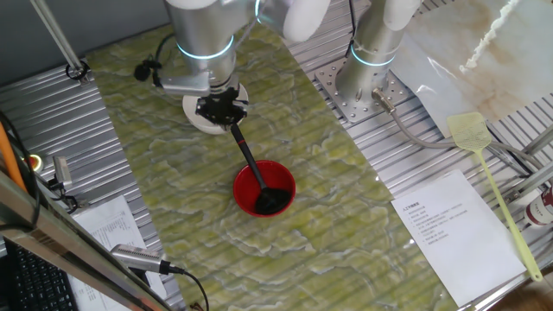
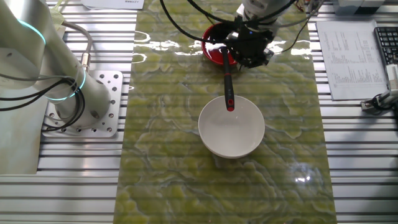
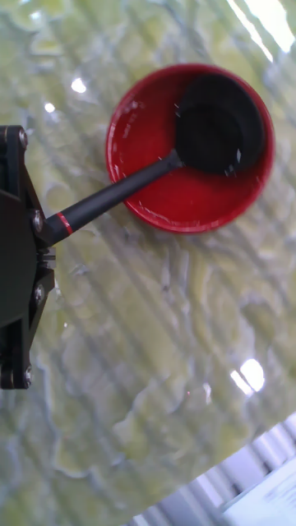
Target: Scoop water with a large spoon from one bowl to another
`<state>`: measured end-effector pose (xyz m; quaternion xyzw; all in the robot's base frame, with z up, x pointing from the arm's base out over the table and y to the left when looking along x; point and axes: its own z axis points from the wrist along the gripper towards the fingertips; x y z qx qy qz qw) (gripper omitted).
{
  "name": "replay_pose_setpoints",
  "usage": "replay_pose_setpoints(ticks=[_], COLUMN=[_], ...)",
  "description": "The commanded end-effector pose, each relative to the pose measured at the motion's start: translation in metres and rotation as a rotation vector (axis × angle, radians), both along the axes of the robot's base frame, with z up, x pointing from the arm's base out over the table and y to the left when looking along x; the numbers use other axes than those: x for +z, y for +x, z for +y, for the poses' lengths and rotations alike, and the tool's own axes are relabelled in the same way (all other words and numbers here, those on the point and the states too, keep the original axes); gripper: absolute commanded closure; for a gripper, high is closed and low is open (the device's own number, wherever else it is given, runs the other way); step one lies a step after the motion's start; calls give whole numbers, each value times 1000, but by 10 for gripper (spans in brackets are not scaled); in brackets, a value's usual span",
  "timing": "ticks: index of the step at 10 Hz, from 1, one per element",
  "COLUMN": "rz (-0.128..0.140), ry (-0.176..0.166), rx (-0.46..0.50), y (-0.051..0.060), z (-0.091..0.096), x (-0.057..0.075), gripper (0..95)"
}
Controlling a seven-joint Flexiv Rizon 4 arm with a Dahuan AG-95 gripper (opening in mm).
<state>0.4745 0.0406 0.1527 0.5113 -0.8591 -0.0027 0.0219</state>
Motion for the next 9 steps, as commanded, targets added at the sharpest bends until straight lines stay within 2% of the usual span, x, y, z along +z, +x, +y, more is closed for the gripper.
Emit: replay_pose_setpoints(ticks=[1, 3, 7, 9], rz=[4, 10, 13, 10], ry=[-11, -8, -4, 11], rx=[151, 234, 295, 323], y=[0, 0, 0, 0], z=[2, 2, 2, 2], x=[0, 0, 0, 0], gripper=[950, 950, 950, 950])
